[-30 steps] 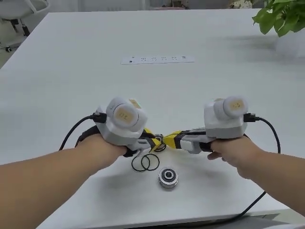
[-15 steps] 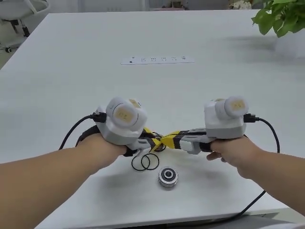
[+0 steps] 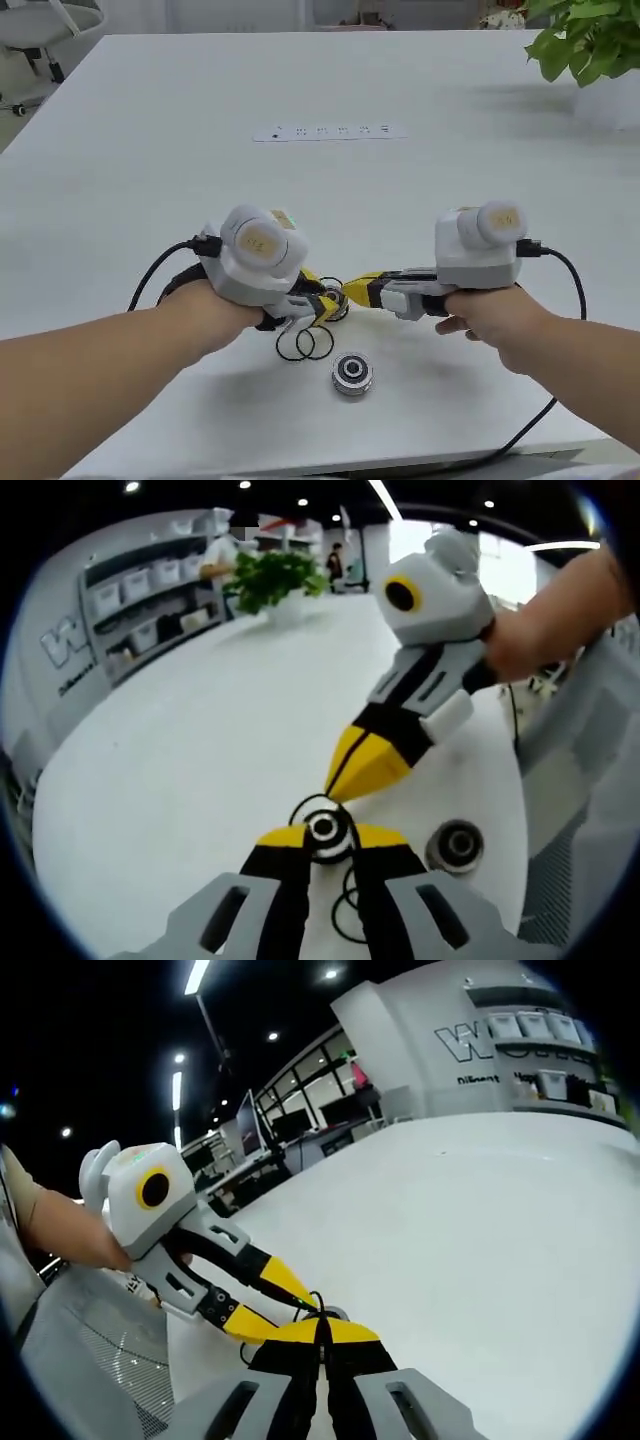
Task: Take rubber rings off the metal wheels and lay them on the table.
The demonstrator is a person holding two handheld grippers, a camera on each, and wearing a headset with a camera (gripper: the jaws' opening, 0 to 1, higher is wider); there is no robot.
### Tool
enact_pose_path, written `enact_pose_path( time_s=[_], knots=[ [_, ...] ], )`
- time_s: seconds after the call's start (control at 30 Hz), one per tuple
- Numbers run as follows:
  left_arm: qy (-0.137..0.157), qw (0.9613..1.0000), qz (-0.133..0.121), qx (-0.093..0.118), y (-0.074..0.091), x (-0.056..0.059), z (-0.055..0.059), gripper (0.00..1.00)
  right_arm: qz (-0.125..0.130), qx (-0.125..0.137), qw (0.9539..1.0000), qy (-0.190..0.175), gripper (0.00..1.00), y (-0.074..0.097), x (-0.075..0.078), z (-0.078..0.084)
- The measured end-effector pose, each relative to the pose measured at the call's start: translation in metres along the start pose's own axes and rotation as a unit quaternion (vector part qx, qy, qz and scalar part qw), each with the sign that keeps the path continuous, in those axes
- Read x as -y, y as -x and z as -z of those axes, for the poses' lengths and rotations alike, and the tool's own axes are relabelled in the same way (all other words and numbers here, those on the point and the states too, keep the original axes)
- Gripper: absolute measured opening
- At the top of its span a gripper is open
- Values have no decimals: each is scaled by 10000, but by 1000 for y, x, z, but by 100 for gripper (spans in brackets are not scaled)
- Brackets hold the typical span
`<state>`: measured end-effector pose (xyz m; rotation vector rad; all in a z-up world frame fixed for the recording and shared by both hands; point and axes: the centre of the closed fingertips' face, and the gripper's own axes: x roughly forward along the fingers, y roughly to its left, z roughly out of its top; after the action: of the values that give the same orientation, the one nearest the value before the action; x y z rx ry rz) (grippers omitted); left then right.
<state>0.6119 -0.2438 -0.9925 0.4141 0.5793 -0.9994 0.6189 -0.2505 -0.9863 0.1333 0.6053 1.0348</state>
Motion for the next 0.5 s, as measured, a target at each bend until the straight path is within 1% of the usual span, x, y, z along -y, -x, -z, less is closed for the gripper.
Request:
enact_pose_path(
  time_s=[0.13, 0.2, 0.3, 0.5],
  knots=[
    [-1, 9999, 77, 104, 8, 4, -5, 18, 11, 94, 9999, -52, 0, 3, 0, -5],
    [-65, 9998, 105, 152, 13, 5, -7, 19, 12, 130, 9999, -77, 0, 5, -1, -7],
    [-76, 9996, 110, 257, 22, 6, -11, 21, 9, 153, 9998, -85, 0, 6, -3, -8],
    [-81, 9991, 110, 403, 37, 6, -16, 27, -27, 202, 9998, -89, 0, 8, -8, -13]
  ],
)
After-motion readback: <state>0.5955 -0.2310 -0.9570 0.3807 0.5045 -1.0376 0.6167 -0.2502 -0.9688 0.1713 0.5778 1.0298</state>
